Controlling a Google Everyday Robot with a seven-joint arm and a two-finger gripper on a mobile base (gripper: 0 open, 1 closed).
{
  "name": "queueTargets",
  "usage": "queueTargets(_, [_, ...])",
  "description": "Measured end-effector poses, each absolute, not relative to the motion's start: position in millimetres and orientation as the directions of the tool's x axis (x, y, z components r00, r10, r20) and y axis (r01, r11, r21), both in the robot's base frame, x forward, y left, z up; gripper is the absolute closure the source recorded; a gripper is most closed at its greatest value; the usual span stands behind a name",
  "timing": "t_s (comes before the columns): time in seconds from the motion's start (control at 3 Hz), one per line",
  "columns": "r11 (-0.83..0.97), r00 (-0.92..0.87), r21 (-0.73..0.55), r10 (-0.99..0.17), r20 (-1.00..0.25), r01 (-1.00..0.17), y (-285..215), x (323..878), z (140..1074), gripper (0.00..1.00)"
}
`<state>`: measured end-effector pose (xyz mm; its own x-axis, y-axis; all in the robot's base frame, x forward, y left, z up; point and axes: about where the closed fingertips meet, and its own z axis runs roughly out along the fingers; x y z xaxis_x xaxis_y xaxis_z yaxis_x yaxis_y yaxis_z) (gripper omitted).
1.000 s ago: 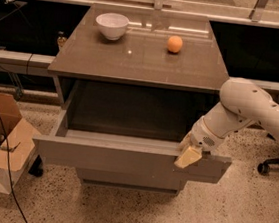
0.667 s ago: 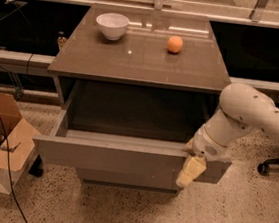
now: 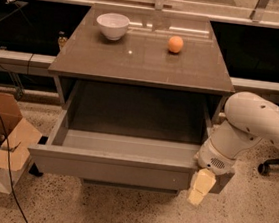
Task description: Open top drawer
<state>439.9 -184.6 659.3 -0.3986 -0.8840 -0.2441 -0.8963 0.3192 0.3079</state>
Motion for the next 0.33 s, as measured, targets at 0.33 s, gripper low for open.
queueTargets(0.33, [0.354,-0.430,0.335,-0.884,-0.186,-0.873,-193.4,412.1,666.8,0.00])
